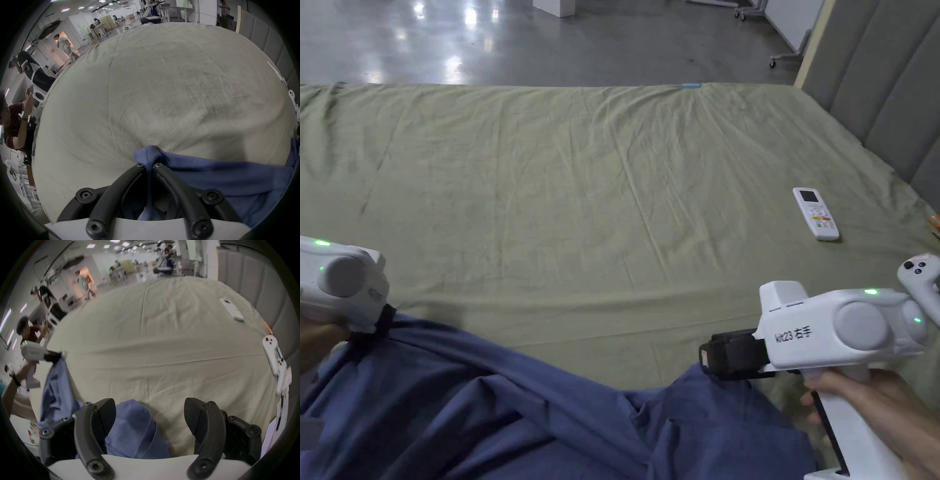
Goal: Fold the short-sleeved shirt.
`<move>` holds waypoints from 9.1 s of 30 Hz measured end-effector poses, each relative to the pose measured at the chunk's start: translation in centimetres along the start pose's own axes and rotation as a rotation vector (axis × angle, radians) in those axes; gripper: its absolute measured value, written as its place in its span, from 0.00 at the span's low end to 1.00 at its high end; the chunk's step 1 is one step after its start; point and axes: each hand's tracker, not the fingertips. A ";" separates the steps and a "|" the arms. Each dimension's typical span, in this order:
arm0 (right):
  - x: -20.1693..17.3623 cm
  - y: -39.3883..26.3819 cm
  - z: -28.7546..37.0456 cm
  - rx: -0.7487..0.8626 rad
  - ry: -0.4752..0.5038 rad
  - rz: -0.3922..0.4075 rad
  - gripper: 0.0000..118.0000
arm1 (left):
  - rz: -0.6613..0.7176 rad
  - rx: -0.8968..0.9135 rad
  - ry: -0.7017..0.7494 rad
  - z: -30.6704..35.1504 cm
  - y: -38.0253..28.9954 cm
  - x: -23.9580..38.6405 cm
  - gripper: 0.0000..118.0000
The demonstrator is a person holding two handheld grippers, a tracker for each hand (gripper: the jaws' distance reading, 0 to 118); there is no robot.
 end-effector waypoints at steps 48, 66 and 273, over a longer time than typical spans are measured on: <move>-14.8 5.9 57.9 1.223 -0.147 0.162 0.03 | 0.272 1.240 -0.034 64.5 -18.7 -16.4 0.03; -14.5 8.7 58.3 1.281 -0.230 0.126 0.03 | 0.288 1.252 -0.019 63.9 -15.1 -16.0 0.03; -5.8 -2.7 1.6 0.250 -0.003 -0.071 0.12 | 0.456 0.356 -0.189 9.5 -23.1 -8.6 0.30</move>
